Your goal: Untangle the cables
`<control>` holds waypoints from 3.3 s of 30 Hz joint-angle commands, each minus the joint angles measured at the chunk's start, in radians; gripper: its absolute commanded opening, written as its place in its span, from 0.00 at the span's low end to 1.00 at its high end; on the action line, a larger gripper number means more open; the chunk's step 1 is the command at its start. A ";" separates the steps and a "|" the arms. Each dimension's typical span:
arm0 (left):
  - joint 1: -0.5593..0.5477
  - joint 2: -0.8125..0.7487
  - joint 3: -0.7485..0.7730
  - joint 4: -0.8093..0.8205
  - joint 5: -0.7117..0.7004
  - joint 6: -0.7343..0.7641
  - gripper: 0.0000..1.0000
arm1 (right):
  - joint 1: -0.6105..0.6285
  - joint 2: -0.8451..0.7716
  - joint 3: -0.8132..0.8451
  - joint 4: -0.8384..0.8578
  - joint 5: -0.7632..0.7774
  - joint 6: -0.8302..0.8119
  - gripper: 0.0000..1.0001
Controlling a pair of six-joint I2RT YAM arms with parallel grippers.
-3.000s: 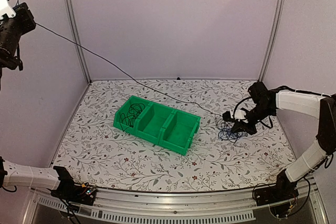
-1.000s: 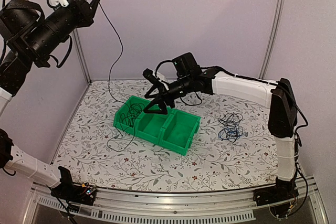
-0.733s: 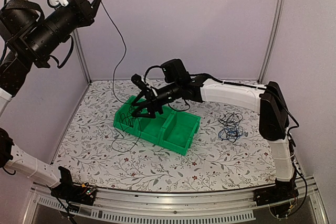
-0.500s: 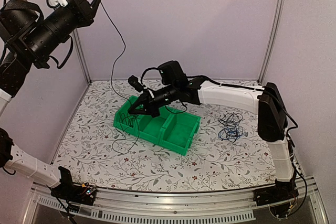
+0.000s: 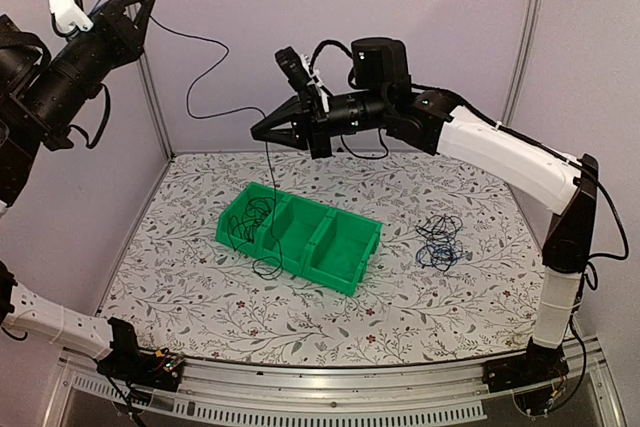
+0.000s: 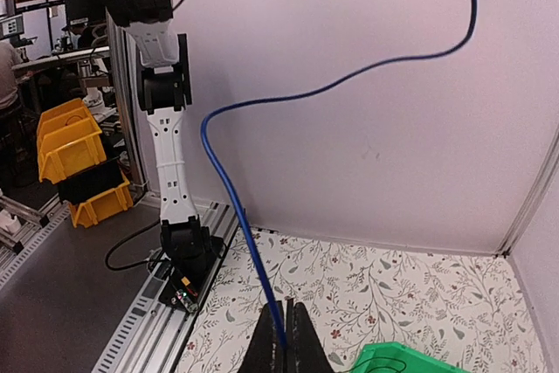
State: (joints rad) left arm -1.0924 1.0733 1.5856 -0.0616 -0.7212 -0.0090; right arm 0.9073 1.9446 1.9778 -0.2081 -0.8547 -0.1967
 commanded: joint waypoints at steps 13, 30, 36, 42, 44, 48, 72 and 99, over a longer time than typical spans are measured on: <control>-0.013 0.037 -0.033 0.046 -0.062 0.058 0.00 | -0.088 0.019 0.115 -0.008 0.192 -0.095 0.00; -0.010 -0.019 -0.124 0.126 -0.121 0.057 0.00 | -0.148 0.063 0.130 -0.005 0.217 -0.079 0.00; -0.009 -0.018 -0.126 0.134 -0.124 0.062 0.00 | -0.139 0.002 0.187 0.022 0.139 -0.063 0.00; -0.009 -0.005 -0.132 0.150 -0.109 0.063 0.00 | -0.138 0.007 0.188 0.003 0.172 -0.089 0.00; -0.008 -0.003 -0.126 0.142 -0.103 0.060 0.00 | -0.139 0.016 0.184 0.003 0.189 -0.100 0.00; -0.006 -0.004 -0.133 0.140 -0.106 0.056 0.00 | -0.140 0.037 0.178 0.003 0.228 -0.120 0.00; 0.047 0.058 -0.473 0.298 -0.402 0.016 0.00 | -0.171 0.331 -0.088 0.065 0.353 -0.232 0.00; 0.084 0.364 -0.573 0.205 -0.199 -0.500 0.00 | -0.177 0.206 -0.230 -0.280 0.420 -0.355 0.55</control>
State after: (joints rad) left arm -1.0389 1.3930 1.0069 0.0784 -0.9695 -0.4568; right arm 0.7387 2.2700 1.8114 -0.4129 -0.4801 -0.5201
